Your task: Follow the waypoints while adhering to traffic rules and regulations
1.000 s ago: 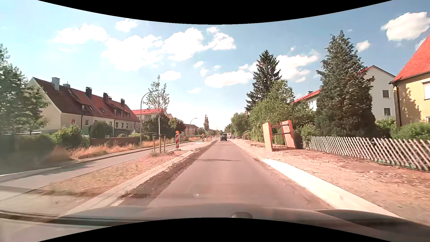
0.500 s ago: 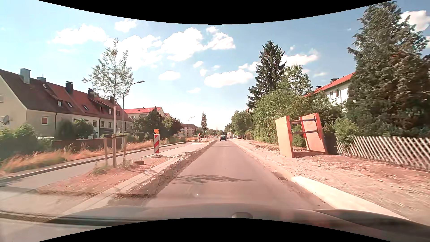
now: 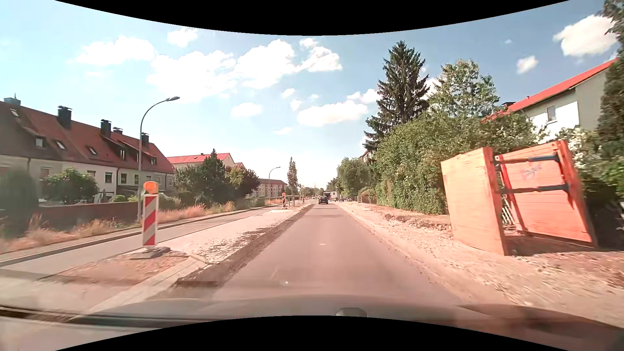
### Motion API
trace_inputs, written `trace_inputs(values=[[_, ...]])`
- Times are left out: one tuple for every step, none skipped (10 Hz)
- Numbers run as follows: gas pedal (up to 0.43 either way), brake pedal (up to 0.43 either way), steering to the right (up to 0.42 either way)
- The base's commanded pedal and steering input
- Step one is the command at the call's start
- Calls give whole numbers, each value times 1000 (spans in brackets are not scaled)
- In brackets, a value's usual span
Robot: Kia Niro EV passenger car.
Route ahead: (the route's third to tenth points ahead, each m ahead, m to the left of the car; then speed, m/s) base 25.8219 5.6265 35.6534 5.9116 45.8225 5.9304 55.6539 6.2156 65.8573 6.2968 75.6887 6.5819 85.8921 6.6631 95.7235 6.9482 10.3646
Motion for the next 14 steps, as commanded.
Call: trace_inputs(values=[[157, 0, -5], [157, 0, -5], [157, 0, -5], [157, 0, -4], [157, 0, -4], [157, 0, -4], [157, 0, -3], [157, 0, -3], [157, 0, -3], [157, 0, -3], [157, 0, -3], [157, 0, -3], [157, 0, -3], [157, 0, -3]])
